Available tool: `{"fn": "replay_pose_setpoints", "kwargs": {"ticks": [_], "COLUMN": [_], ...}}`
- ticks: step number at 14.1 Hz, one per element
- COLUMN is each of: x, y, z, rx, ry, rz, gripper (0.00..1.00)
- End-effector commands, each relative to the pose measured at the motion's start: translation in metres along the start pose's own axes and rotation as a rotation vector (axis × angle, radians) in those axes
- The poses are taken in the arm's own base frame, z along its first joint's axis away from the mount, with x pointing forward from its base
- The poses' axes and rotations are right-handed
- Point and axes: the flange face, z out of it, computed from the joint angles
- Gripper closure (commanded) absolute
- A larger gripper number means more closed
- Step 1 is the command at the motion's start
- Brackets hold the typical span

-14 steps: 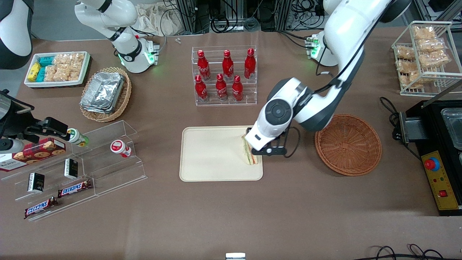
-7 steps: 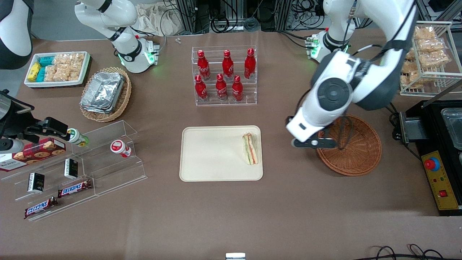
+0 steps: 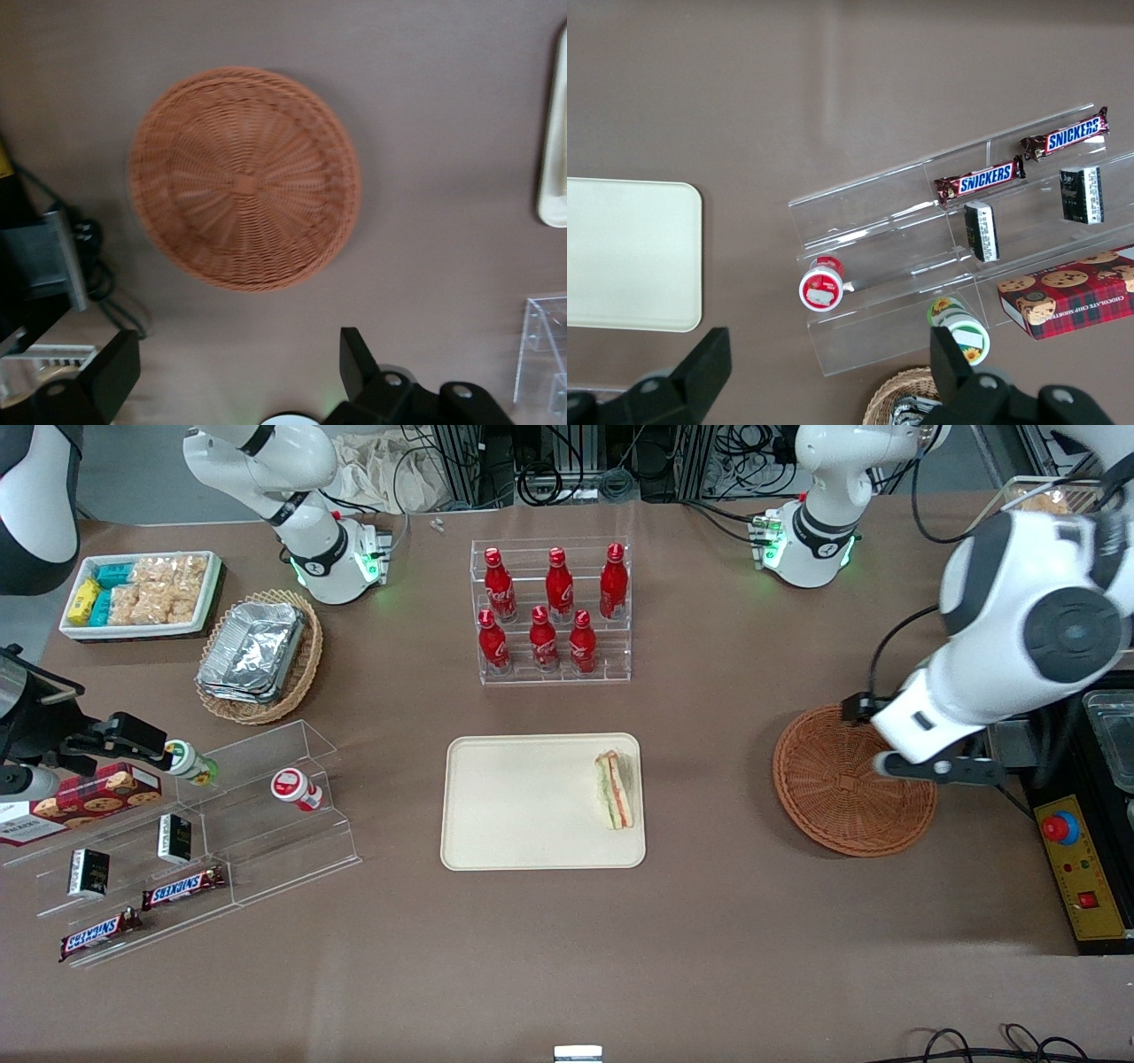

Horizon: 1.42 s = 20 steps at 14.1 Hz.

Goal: Place sandwich from basket to tray

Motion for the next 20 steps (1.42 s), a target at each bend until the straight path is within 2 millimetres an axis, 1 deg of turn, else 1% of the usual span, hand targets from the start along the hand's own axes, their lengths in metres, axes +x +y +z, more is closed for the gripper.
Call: {"fn": "replay_pose_setpoints", "kwargs": {"ticks": [1, 2, 3, 4, 6, 8, 14, 15, 16, 18, 20], "x": [-0.017, -0.020, -0.022, -0.021, -0.020, -0.015, -0.017, -0.016, -0.015, -0.015, -0.013], "y": [-0.017, -0.029, -0.047, -0.057, -0.062, -0.065, -0.069, -0.071, -0.079, -0.078, -0.088], "z": [-0.029, -0.035, -0.035, -0.033, -0.031, -0.022, -0.024, -0.023, -0.021, -0.023, -0.020], "rx": [0.025, 0.021, 0.018, 0.014, 0.012, -0.002, -0.003, -0.005, -0.013, -0.013, -0.017], "ry": [0.025, 0.011, -0.005, -0.012, -0.014, -0.033, -0.023, -0.022, -0.022, -0.018, -0.012], "rz": [-0.016, -0.038, -0.067, -0.081, -0.090, -0.094, -0.102, -0.106, -0.119, -0.120, -0.140], "gripper": [0.00, 0.00, 0.00, 0.00, 0.00, 0.00, 0.00, 0.00, 0.00, 0.00, 0.00]}}
